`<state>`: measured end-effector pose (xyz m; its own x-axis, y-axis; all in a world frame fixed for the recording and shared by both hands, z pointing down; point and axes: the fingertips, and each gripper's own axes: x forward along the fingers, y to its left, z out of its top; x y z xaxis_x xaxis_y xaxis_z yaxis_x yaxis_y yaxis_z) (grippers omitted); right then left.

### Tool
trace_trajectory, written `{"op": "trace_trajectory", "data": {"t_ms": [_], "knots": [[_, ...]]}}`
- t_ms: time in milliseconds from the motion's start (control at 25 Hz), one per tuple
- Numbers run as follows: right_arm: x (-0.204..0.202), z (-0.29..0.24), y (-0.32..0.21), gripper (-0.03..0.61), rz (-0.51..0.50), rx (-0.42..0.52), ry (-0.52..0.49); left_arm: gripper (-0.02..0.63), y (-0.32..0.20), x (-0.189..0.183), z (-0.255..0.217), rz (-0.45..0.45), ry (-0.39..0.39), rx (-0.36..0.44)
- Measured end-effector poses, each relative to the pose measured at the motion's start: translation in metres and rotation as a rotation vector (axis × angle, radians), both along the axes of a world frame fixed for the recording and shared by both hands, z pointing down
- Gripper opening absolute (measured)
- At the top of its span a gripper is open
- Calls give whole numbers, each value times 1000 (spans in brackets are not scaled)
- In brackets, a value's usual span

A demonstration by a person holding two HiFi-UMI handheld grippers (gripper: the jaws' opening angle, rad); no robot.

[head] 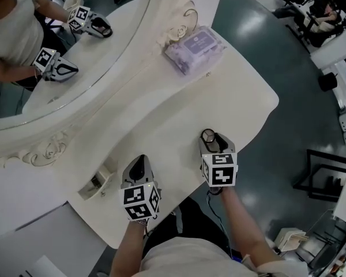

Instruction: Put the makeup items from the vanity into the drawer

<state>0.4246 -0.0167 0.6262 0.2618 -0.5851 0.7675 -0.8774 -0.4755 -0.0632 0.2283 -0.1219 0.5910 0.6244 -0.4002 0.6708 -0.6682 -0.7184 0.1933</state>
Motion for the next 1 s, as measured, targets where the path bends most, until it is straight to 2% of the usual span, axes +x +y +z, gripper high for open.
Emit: {"op": "trace_trajectory", "data": {"t_ms": [240,480,720,1000], "knots": [[-4,-4,1,216,15,14,-13,5,1,-12,-2,-7,-1,4],[-24,-17,-6,215,-17,35,-10,5,4,-29,-12,-24,12,16],[-58,-34,-13,215,-76,58,-8,5,10,-56,-29,-59,38,43],[-116,-57,-25,215,-179,90,-7,5,13,-112,-49,-155,61,76]]}}
